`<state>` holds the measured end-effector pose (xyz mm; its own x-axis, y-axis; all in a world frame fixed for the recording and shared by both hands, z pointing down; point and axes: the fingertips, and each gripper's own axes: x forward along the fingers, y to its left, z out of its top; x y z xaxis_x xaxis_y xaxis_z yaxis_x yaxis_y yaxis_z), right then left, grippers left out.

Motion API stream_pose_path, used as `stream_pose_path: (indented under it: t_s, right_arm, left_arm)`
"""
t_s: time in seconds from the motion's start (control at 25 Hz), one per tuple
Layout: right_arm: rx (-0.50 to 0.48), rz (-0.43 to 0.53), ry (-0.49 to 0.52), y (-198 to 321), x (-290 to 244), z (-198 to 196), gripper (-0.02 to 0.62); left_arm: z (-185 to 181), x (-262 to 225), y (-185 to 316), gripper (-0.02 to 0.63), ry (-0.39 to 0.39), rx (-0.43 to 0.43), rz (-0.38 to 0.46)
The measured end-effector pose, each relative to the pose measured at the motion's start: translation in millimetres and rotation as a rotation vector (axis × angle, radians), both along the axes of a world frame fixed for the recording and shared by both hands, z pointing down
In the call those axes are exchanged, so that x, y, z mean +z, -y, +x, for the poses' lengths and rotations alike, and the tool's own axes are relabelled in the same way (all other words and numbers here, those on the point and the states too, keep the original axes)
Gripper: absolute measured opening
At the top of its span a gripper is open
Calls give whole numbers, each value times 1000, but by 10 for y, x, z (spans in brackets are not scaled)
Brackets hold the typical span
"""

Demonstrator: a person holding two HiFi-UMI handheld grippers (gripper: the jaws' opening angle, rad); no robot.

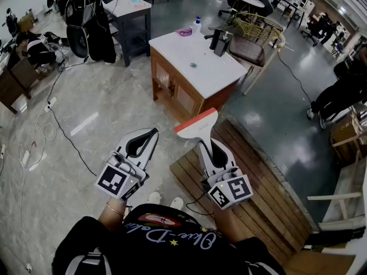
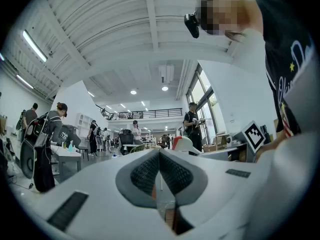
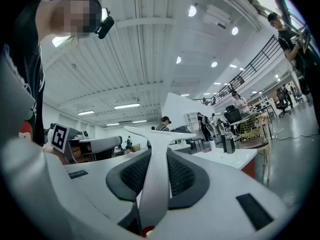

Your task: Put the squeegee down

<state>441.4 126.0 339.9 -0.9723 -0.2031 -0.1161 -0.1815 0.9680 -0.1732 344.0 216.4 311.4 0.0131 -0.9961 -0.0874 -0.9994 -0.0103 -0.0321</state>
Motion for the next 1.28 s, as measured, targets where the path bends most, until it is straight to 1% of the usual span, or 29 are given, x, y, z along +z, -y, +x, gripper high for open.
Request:
stream_pose_path:
  t_s: [0.24,0.48,0.64,0.92,1.12,1.28]
  right_arm:
    - [-11,-4,9,-36,1,-19,107]
    - [-30,-26,24,-51,-21,-43,107]
    - [-45,-35,36,-6,-44,-52,107]
    - [-57,-59,35,65,28,-12,107]
    - [-88,-33,24,96,49,-11,108]
    - [-107,-53,39,170,37,16,107]
  left_arm:
    - [10,9,-49,-5,0,-5,5]
    - [-10,18,-106,-5,2,-27,-7]
    - [1,-5,-77,-5,3,-39,-4]
    - [35,46,-29,-5,-1,-54,-30]
    - [77,84,24,-5,-1,-71,-44]
    - [122,76,84,-5,5,-86,-46]
